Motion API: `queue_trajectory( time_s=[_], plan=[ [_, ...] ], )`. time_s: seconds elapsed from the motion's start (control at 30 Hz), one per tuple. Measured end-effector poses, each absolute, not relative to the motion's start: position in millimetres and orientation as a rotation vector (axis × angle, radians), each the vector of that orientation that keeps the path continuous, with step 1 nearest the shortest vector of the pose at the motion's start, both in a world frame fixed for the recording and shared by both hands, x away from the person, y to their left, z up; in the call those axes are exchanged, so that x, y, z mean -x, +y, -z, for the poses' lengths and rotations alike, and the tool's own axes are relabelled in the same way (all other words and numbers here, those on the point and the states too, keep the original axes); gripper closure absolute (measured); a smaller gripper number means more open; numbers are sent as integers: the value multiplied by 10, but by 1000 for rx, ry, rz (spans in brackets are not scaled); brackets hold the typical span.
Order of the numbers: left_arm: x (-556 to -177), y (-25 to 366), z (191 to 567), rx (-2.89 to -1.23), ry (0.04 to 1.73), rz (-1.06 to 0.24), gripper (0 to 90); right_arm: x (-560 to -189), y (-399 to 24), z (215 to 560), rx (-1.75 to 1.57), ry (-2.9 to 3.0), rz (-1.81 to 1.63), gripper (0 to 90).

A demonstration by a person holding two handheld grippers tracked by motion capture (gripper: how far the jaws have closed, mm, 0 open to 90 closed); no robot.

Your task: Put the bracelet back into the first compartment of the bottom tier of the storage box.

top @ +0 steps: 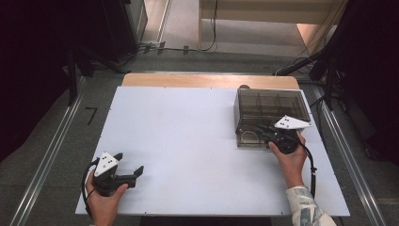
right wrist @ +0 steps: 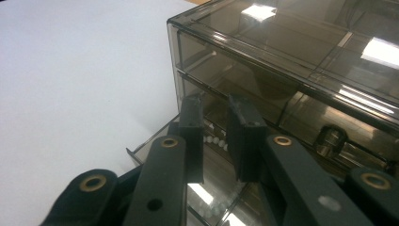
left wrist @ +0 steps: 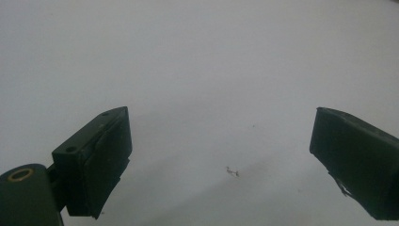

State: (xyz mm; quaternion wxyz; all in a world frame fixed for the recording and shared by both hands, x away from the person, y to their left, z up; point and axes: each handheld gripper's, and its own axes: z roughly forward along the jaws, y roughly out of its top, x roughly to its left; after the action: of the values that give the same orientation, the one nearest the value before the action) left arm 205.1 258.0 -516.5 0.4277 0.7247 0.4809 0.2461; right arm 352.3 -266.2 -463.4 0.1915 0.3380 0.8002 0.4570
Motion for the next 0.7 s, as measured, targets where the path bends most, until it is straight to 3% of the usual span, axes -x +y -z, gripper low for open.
queue_trajectory(
  time_s=[0.27, 0.7],
  plan=[
    [-2050, 2578, 5166, -1809, 1201, -616, 68, -3488, -2679, 4616, -942, 2254, -1286, 722],
    [-2049, 2578, 5167, -1809, 1202, -618, 69, -3421, -2716, 4660, -942, 2256, -1287, 622]
  ],
)
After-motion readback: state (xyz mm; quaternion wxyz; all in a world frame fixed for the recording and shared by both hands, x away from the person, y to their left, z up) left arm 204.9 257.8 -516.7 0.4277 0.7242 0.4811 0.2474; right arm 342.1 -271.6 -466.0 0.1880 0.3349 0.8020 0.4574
